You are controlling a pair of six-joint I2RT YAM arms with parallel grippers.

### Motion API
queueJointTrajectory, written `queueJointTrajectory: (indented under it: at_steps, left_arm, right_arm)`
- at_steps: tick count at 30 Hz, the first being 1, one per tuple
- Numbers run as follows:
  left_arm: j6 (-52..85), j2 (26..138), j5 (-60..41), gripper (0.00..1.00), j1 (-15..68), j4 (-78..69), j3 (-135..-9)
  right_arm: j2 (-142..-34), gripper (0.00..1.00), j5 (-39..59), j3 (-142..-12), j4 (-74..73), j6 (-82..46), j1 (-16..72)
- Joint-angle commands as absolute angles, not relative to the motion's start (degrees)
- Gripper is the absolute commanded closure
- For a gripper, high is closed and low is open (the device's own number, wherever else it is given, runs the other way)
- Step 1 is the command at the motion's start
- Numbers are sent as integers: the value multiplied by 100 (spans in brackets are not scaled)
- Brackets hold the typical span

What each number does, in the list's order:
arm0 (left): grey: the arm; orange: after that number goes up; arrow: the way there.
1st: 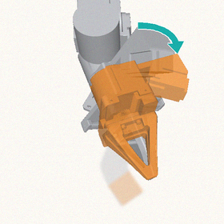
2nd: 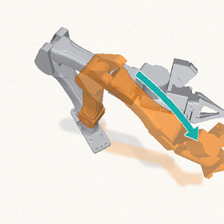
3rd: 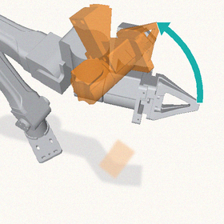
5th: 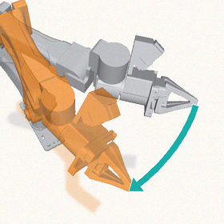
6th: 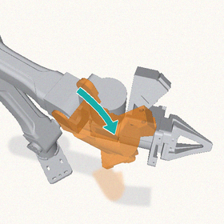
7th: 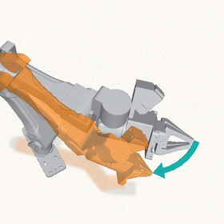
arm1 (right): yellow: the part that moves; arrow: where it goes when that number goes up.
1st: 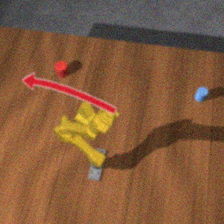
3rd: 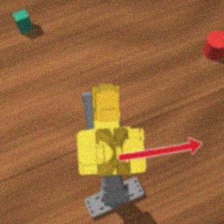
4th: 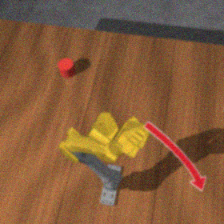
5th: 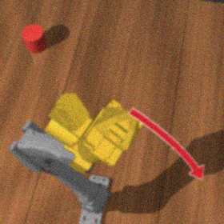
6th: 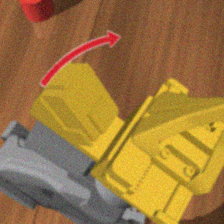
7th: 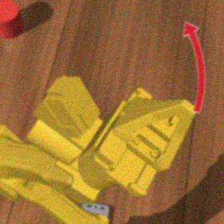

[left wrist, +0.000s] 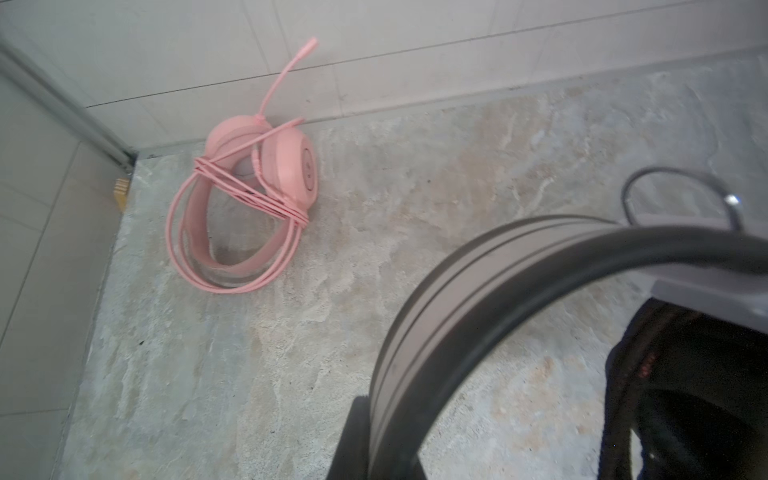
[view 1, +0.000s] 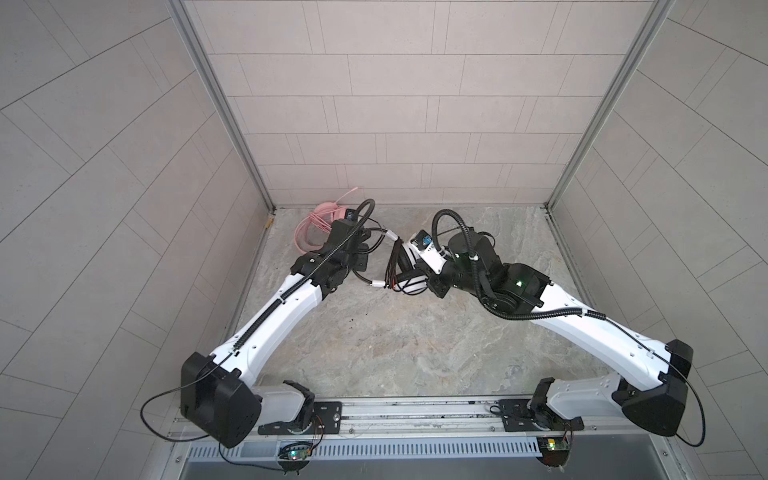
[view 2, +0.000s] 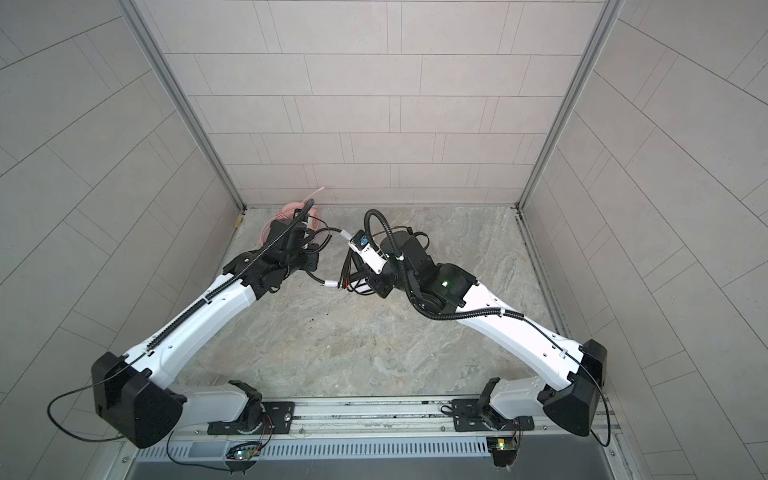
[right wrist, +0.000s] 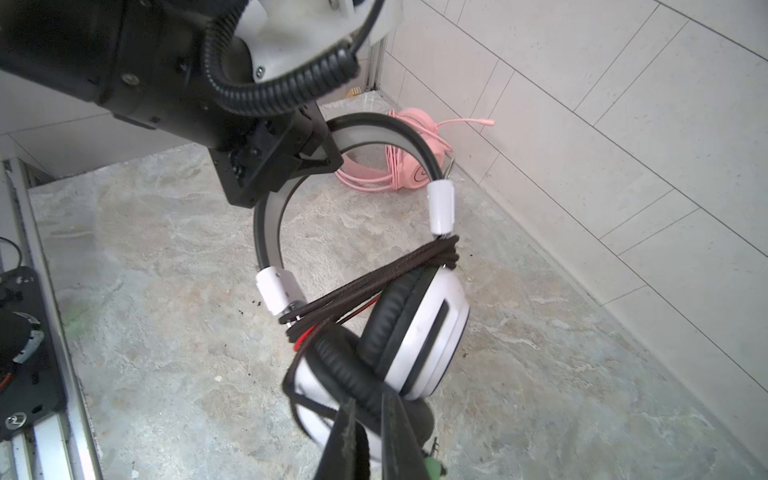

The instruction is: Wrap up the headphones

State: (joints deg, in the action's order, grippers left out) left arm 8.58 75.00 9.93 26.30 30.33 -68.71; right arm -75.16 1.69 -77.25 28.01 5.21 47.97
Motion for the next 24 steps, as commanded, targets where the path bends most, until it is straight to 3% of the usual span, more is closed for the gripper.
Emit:
queueJointTrajectory:
  at_steps: [1, 13, 24]
  left_arm:
    - [250, 7362, 64, 100, 2691, 3009, -6871]
    - [-362, 7308, -2171, 100, 2761, 3325, -6710]
    - [-483, 7365, -2309, 100, 2971, 3440, -6915]
  right_arm:
    - [-7479, 93, -284, -7790, 2818, 794, 4706]
    - [-7487, 94, -497, -7603, 2477, 621, 4470]
    - [-7525, 94, -533, -7567, 2370, 519, 4432]
